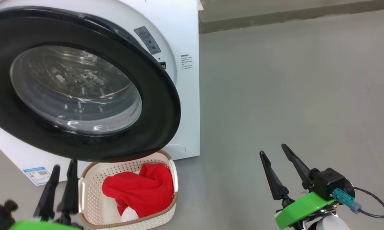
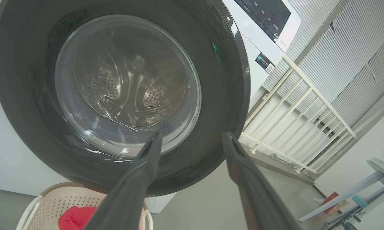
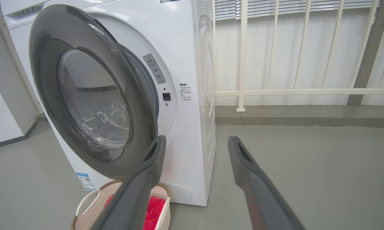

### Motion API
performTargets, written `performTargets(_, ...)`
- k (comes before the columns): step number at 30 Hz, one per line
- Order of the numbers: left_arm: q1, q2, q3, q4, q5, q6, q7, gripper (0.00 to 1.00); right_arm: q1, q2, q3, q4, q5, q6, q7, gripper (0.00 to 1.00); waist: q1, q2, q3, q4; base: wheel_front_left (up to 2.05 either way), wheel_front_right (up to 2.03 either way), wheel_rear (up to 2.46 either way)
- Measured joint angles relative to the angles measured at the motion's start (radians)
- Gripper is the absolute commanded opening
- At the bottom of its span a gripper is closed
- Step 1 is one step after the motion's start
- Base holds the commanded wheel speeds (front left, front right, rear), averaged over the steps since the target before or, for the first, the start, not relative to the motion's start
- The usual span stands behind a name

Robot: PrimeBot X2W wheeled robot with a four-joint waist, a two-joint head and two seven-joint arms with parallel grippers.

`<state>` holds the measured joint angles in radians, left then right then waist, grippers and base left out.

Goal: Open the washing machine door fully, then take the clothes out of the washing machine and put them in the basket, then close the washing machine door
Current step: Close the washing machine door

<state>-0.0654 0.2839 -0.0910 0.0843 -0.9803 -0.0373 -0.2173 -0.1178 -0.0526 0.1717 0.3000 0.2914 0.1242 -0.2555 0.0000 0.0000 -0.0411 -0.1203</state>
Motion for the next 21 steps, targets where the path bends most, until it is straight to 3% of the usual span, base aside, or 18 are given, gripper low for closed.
performTargets(10,0.146,0.011,0.048,-0.036,0.397,0.015,-0.032,1.00,0.020,0.001,-0.031,-0.020,0.000,0.000,0.000,1.00,0.0000,0.0000,-0.027,0.020,0.00,0.00,0.00)
performTargets(16,0.208,-0.060,0.124,-0.030,0.615,0.017,-0.032,1.00,0.037,0.001,-0.031,-0.028,0.000,0.000,0.000,1.00,0.0000,0.0000,-0.027,0.027,0.00,0.00,0.00)
performTargets(21,0.216,-0.120,0.182,0.007,0.665,-0.020,-0.032,1.00,0.037,0.001,-0.030,-0.028,0.000,0.000,0.000,1.00,0.0000,0.0000,-0.024,0.027,0.00,0.00,0.00)
